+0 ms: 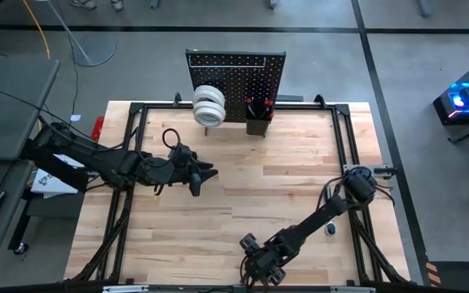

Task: Hang tools onto peg board
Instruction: Put the black nut driver into the black bin on the peg board

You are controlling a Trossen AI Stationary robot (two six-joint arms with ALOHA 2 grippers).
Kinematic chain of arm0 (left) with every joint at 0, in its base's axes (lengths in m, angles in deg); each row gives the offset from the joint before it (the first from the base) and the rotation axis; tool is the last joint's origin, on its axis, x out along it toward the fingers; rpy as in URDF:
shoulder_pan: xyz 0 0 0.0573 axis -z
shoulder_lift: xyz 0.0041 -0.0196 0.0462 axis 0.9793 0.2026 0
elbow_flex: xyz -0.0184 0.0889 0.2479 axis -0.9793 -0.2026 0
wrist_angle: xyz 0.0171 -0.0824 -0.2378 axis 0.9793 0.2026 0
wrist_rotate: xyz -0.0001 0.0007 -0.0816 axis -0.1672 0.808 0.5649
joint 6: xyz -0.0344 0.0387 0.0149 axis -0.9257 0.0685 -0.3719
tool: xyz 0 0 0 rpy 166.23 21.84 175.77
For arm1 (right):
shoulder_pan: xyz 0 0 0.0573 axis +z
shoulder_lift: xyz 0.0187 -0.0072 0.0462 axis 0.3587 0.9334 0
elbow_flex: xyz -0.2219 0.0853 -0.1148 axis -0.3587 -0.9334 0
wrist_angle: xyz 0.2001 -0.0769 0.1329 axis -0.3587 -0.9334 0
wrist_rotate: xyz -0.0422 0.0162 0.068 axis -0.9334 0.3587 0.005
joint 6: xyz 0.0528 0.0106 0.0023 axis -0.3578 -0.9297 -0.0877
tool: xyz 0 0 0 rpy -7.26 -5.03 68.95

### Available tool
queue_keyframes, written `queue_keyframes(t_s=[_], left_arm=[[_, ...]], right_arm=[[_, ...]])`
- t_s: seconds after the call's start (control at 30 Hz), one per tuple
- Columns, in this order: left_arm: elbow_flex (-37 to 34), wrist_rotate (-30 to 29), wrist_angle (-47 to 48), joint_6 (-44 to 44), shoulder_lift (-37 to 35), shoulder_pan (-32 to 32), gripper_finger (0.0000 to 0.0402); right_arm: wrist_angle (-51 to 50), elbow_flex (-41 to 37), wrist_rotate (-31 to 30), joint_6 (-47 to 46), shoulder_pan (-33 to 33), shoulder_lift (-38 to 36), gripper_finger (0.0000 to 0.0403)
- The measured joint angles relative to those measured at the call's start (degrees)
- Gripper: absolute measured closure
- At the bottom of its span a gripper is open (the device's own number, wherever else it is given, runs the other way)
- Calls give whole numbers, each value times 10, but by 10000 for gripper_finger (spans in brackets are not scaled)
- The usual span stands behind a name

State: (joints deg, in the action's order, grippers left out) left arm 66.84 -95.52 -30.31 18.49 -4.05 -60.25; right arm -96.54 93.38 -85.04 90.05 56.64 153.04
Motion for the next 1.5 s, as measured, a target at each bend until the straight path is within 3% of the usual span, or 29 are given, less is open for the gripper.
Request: queue_keyframes(t_s=[0.1,0.2,0.23,0.57,0.83,1.17,1.33,1.5], left_arm=[[0,-3,-1,0,0,0,247],[0,-6,-2,0,0,0,247],[0,-6,-2,-1,0,0,247],[0,-34,-36,32,-7,0,247],[0,-81,-52,107,-62,-2,247],[0,-158,-51,208,-171,-3,247],[0,-159,-18,225,-188,-3,247],[0,-132,70,138,-168,-2,247]], right_arm=[[6,1,-11,0,-1,12,258],[2,2,-14,-12,-3,16,365],[-2,3,-7,-20,-4,16,380],[-88,-4,5,-95,-38,-32,399],[-169,-10,-39,-177,-92,-112,399],[-151,-13,-136,-353,-147,-245,401],[-142,-13,-89,-344,-159,-258,402],[-107,-13,-53,-314,-167,-220,394]])
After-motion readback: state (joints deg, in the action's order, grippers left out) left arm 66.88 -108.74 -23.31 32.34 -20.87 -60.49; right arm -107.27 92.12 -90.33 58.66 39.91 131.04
